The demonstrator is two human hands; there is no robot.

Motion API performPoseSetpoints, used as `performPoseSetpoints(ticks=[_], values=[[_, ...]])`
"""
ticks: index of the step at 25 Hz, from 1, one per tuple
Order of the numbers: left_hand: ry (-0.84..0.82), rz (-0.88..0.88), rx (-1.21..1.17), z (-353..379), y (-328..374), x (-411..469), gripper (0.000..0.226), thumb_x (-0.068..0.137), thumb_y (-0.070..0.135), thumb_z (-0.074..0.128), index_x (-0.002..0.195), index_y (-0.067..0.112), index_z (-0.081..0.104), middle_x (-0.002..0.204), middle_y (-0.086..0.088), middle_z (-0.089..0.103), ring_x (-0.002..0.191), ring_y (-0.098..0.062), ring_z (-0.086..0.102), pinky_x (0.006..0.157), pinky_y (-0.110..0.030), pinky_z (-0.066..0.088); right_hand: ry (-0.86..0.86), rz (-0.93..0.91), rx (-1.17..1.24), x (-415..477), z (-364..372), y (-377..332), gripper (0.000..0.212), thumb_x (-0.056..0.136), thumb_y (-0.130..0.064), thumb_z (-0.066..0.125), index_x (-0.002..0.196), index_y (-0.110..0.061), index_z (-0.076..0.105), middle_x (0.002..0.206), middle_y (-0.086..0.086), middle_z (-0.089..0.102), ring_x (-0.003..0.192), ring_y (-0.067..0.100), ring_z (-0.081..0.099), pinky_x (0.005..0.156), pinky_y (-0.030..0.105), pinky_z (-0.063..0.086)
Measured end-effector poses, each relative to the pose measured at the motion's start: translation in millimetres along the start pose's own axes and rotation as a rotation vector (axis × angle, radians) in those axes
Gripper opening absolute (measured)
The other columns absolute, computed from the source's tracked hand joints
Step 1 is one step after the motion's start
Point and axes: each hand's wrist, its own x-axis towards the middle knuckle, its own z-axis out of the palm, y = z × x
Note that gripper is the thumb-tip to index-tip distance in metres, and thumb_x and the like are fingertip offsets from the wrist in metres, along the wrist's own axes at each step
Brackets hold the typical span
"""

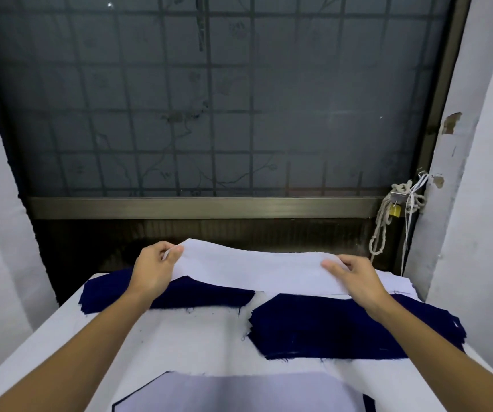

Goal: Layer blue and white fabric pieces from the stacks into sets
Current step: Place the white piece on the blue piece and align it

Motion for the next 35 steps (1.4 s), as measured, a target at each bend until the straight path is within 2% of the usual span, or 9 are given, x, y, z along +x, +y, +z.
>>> performPoseSetpoints(ticks=[3, 5, 9, 11, 14, 18, 23, 26, 35], values=[[-0.001, 0.013, 0.026, -8, -14, -34, 0.018, 0.1, 0.038, 0.061, 0.09, 0.025, 0.068, 0.08, 0.009, 0.069, 0.076, -0.01, 0.065, 0.061, -0.024, 0.047, -0.074, 0.014, 0.015, -26, 3, 11, 0.032, 0.098, -0.032, 0.065, 0.069, -0.021, 0.071, 0.068, -0.009, 0.067, 0.064, 0.005, 0.061, 0.061, 0.021, 0.044], [-0.021, -0.026, 0.061, -12, -29, -60, 0.018, 0.1, 0.037, 0.061, 0.089, 0.024, 0.068, 0.073, 0.006, 0.066, 0.067, -0.014, 0.064, 0.054, -0.024, 0.048, -0.142, 0.032, -0.01, -44, 7, 21, 0.042, 0.096, -0.034, 0.068, 0.061, -0.014, 0.059, 0.059, -0.005, 0.05, 0.056, 0.009, 0.045, 0.058, 0.026, 0.035], [-0.126, -0.081, 0.104, -21, -73, -107, 0.018, 0.097, 0.035, 0.067, 0.083, 0.023, 0.068, 0.069, 0.012, 0.065, 0.065, -0.011, 0.06, 0.055, -0.023, 0.046, -0.289, 0.107, -0.036, -81, 18, 58, 0.029, 0.097, -0.032, 0.067, 0.085, -0.007, 0.075, 0.084, 0.01, 0.075, 0.075, 0.024, 0.067, 0.072, 0.032, 0.049], [-0.174, -0.077, 0.158, -23, -88, -124, 0.016, 0.095, 0.034, 0.069, 0.082, 0.024, 0.068, 0.074, 0.015, 0.069, 0.074, -0.008, 0.063, 0.065, -0.022, 0.047, -0.3, 0.13, -0.03, -97, 21, 69, 0.021, 0.097, -0.029, 0.067, 0.088, -0.015, 0.079, 0.091, 0.005, 0.077, 0.085, 0.02, 0.073, 0.076, 0.024, 0.053], [-0.207, -0.093, 0.271, -23, -110, -145, 0.015, 0.095, 0.038, 0.07, 0.082, 0.03, 0.065, 0.082, 0.016, 0.071, 0.084, -0.005, 0.065, 0.072, -0.023, 0.05, -0.289, 0.145, -0.032, -112, 24, 81, 0.017, 0.097, -0.025, 0.067, 0.086, -0.019, 0.078, 0.092, 0.0, 0.078, 0.088, 0.016, 0.074, 0.085, 0.032, 0.054], [-0.167, -0.107, 0.423, -24, -130, -168, 0.019, 0.095, 0.049, 0.064, 0.08, 0.037, 0.06, 0.064, 0.02, 0.063, 0.067, -0.001, 0.059, 0.056, -0.026, 0.043, -0.166, 0.164, -0.2, -127, 34, 103, 0.003, 0.093, -0.031, 0.072, 0.091, -0.031, 0.074, 0.098, -0.013, 0.076, 0.1, 0.006, 0.069, 0.093, 0.037, 0.053], [-0.074, -0.111, 0.491, -18, -135, -174, 0.023, 0.095, 0.048, 0.063, 0.077, 0.036, 0.056, 0.058, 0.02, 0.061, 0.057, -0.004, 0.058, 0.051, -0.025, 0.041, 0.004, 0.047, -0.545, -141, 43, 109, 0.015, 0.091, -0.039, 0.071, 0.1, -0.045, 0.06, 0.078, -0.016, 0.062, 0.066, 0.007, 0.06, 0.06, 0.02, 0.042], [-0.06, -0.114, 0.498, -18, -138, -172, 0.021, 0.094, 0.047, 0.065, 0.079, 0.036, 0.055, 0.061, 0.018, 0.062, 0.058, -0.004, 0.058, 0.051, -0.025, 0.041, 0.014, -0.017, -0.667, -142, 46, 109, 0.02, 0.092, -0.032, 0.067, 0.107, -0.042, 0.057, 0.069, -0.017, 0.056, 0.055, 0.008, 0.055, 0.052, 0.019, 0.039], [-0.036, -0.104, 0.415, -17, -141, -172, 0.011, 0.094, 0.027, 0.071, 0.092, 0.031, 0.061, 0.081, 0.016, 0.062, 0.074, -0.004, 0.059, 0.059, -0.028, 0.043, 0.018, -0.192, -0.806, -141, 48, 116, 0.018, 0.082, -0.013, 0.076, 0.088, -0.029, 0.068, 0.088, -0.021, 0.052, 0.08, 0.008, 0.048, 0.052, 0.022, 0.047]])
